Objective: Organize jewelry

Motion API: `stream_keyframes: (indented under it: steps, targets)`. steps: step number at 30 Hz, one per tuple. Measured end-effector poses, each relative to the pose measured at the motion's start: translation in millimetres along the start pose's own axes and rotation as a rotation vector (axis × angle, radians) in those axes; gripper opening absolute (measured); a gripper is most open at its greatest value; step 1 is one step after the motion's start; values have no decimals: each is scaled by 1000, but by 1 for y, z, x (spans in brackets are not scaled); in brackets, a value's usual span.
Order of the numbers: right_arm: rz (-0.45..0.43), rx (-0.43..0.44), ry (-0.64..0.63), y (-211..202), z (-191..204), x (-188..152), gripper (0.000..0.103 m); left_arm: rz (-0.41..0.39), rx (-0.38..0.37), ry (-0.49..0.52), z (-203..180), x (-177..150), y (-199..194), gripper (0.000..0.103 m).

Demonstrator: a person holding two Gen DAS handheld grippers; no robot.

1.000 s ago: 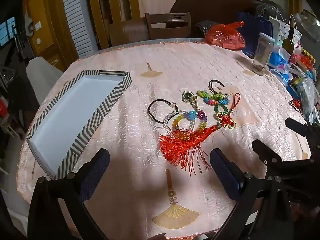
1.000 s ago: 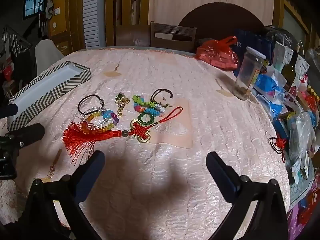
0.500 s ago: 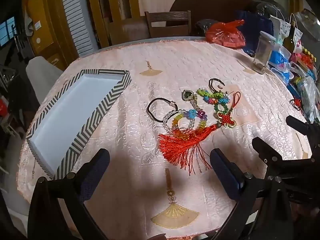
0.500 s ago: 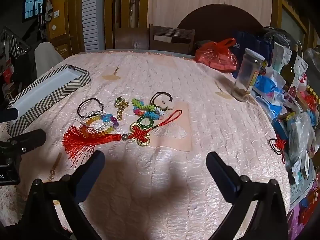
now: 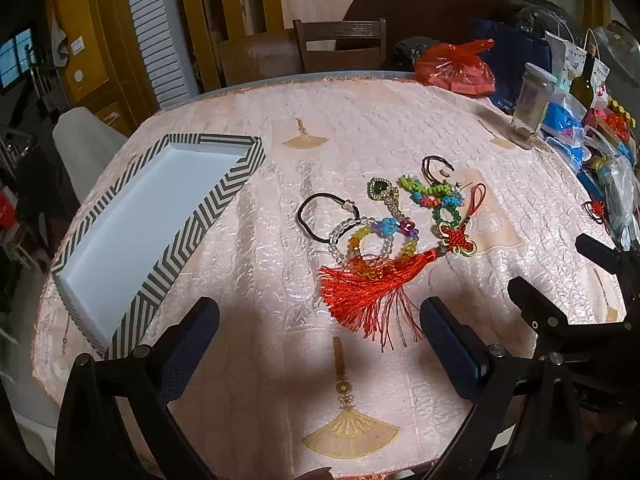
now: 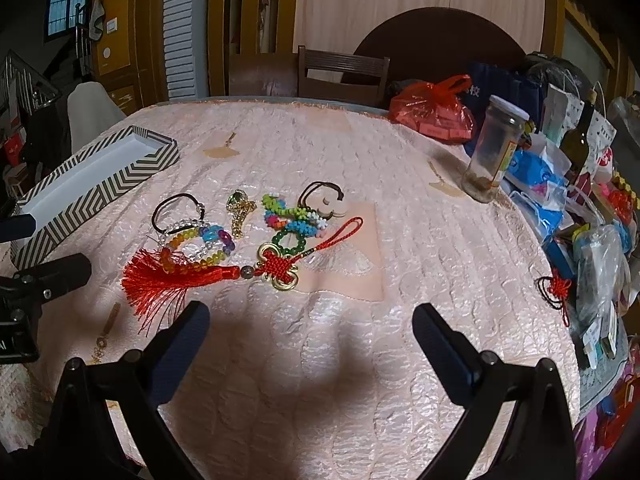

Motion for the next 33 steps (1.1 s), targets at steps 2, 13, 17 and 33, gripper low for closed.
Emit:
stream_keyframes:
  steps: [2, 13, 17, 33]
  targets:
    - [-1, 0, -7, 0, 1, 1, 103, 3, 2, 0, 0, -2, 2, 89]
    - [2, -3, -11, 2, 2, 1, 103, 15, 1, -8, 2, -2, 4, 89]
    - [3, -2, -14, 3, 3, 1, 103, 16, 2, -11, 2, -2, 4, 89]
    - [0, 3, -19, 1, 4, 1, 103, 20, 2, -18, 5, -5, 4, 89]
Point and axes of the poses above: each gripper's, at about its wrist camera, not at the fingertips, and y roughly the way its jaws point, z to its left, x to its top, the point moved 6 cm from there along y, roughly the way its jaws point, and after that the axes turned 9 degrees about z, right-handed, at the moved point
